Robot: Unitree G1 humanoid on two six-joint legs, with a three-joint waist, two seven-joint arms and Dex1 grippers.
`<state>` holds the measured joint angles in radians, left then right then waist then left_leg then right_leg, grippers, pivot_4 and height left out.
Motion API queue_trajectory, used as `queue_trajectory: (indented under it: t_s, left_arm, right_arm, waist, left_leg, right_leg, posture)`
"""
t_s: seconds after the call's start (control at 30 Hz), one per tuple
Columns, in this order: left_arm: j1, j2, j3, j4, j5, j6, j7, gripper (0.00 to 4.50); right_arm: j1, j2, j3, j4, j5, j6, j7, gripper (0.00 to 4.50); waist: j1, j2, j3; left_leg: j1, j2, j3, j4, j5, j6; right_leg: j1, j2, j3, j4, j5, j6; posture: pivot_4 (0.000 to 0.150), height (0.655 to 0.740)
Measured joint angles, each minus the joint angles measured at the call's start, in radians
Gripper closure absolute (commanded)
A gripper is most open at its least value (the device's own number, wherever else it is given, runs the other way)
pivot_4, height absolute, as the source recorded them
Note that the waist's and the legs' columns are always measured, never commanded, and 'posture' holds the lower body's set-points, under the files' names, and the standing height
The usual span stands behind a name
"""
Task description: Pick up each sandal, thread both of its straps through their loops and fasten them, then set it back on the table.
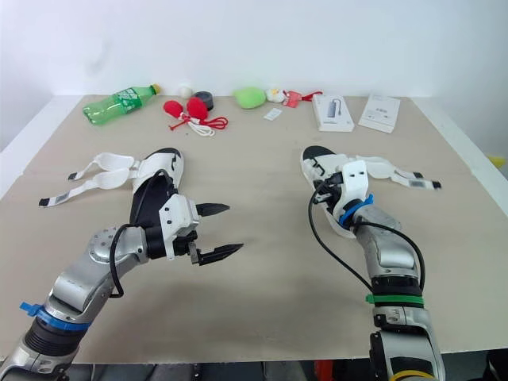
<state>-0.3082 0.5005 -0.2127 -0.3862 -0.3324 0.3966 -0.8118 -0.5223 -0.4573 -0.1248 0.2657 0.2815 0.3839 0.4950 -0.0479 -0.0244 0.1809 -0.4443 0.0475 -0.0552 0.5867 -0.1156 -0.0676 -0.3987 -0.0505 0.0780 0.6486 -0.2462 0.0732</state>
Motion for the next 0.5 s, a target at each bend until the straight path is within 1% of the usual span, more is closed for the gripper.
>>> queue_trajectory:
  t_s: [0.13, 0.17, 0.2, 0.23, 0.27, 0.3, 0.33, 0.37, 0.4, 0.47, 0.5]
  left_arm:
    - [0.01, 0.013, 0.008, 0.004, 0.0, -0.006, -0.007, 0.0]
    - [0.011, 0.014, 0.009, 0.004, 0.0, -0.006, -0.009, 0.0]
    - [0.013, 0.017, 0.013, 0.004, -0.001, -0.006, -0.013, 0.0]
    - [0.013, 0.017, 0.013, 0.004, -0.001, -0.006, -0.013, 0.0]
    - [0.022, 0.029, 0.022, 0.002, -0.02, -0.006, -0.032, 0.0]
    - [0.028, 0.037, 0.031, 0.003, -0.023, -0.006, -0.039, 0.0]
    - [0.028, 0.038, 0.032, 0.003, -0.023, -0.006, -0.04, 0.0]
    - [0.029, 0.049, 0.044, 0.0, -0.045, -0.006, -0.07, 0.0]
    - [0.032, 0.058, 0.048, -0.001, -0.048, -0.006, -0.073, 0.0]
    - [0.031, 0.079, 0.062, 0.0, -0.048, -0.007, -0.095, 0.0]
    - [0.031, 0.084, 0.064, 0.001, -0.048, -0.008, -0.099, 0.0]
  right_arm:
    - [0.0, -0.015, 0.007, 0.016, -0.011, -0.031, 0.051, 4.41]
    - [0.002, -0.018, 0.011, 0.016, -0.011, -0.039, 0.078, 4.41]
    - [0.008, -0.028, 0.025, 0.014, -0.005, -0.054, 0.143, 4.41]
    - [0.008, -0.028, 0.026, 0.013, -0.005, -0.055, 0.145, 4.41]
    - [0.054, -0.093, 0.073, -0.042, 0.048, -0.065, 0.354, 4.41]
    - [0.065, -0.11, 0.09, -0.065, 0.068, -0.066, 0.425, 4.41]
    - [0.066, -0.111, 0.092, -0.067, 0.07, -0.066, 0.432, 4.41]
    - [0.092, -0.175, 0.145, -0.113, 0.118, -0.088, 0.654, 4.41]
    - [0.097, -0.188, 0.153, -0.124, 0.123, -0.092, 0.689, 4.41]
    - [0.11, -0.256, 0.181, -0.135, 0.131, -0.148, 0.862, 4.41]
    - [0.112, -0.268, 0.188, -0.136, 0.131, -0.158, 0.891, 4.41]
  waist:
    - [0.0, 0.0, 0.0]
    - [0.0, 0.0, 0.0]
    - [0.0, 0.0, 0.0]
    - [0.0, 0.0, 0.0]
    - [0.0, 0.001, 0.0]
    - [0.0, 0.001, 0.0]
    - [0.0, 0.001, 0.0]
    - [0.001, 0.001, 0.001]
    - [0.001, 0.001, 0.001]
    - [0.004, 0.002, 0.001]
    - [0.004, 0.001, 0.001]
  left_leg:
    - [0.0, 0.0, 0.0, 0.0, 0.0, 0.0]
    - [0.0, 0.0, 0.0, 0.0, 0.0, 0.0]
    - [0.0, 0.0, 0.0, 0.0, 0.0, 0.0]
    - [0.0, 0.0, 0.0, 0.0, 0.0, 0.0]
    - [0.0, 0.0, 0.0, -0.001, 0.0, 0.0]
    - [0.0, 0.0, 0.0, -0.002, 0.0, 0.0]
    - [0.0, 0.0, 0.0, -0.002, 0.0, 0.0]
    - [0.0, 0.0, 0.0, -0.002, 0.0, 0.0]
    - [0.0, 0.0, 0.0, -0.002, 0.0, 0.0]
    - [0.0, 0.0, 0.0, -0.001, 0.0, 0.0]
    - [0.0, 0.0, 0.0, -0.001, 0.0, 0.0]
  right_leg:
    - [0.0, 0.0, 0.0, 0.0, 0.0, 0.0]
    - [0.0, 0.0, 0.0, 0.0, 0.0, 0.0]
    - [0.0, 0.0, 0.0, 0.0, 0.0, 0.0]
    - [0.0, 0.0, 0.0, 0.0, 0.0, 0.0]
    - [0.0, 0.0, 0.0, 0.0, -0.001, 0.0]
    - [0.0, 0.0, 0.0, 0.0, -0.002, 0.0]
    - [0.0, 0.001, 0.0, 0.0, -0.002, 0.0]
    - [-0.001, 0.001, 0.0, 0.0, -0.002, 0.0]
    - [-0.001, 0.001, 0.0, 0.0, -0.002, 0.0]
    - [0.0, 0.0, 0.0, 0.0, -0.002, 0.0]
    - [0.0, 0.0, 0.0, 0.0, -0.002, 0.0]
  posture:
    - [0.15, 0.74]
    - [0.15, 0.74]
    - [0.15, 0.74]
    - [0.15, 0.74]
    - [0.15, 0.74]
    - [0.15, 0.74]
    - [0.15, 0.74]
    - [0.15, 0.74]
    - [0.15, 0.74]
    - [0.15, 0.74]
    - [0.15, 0.74]
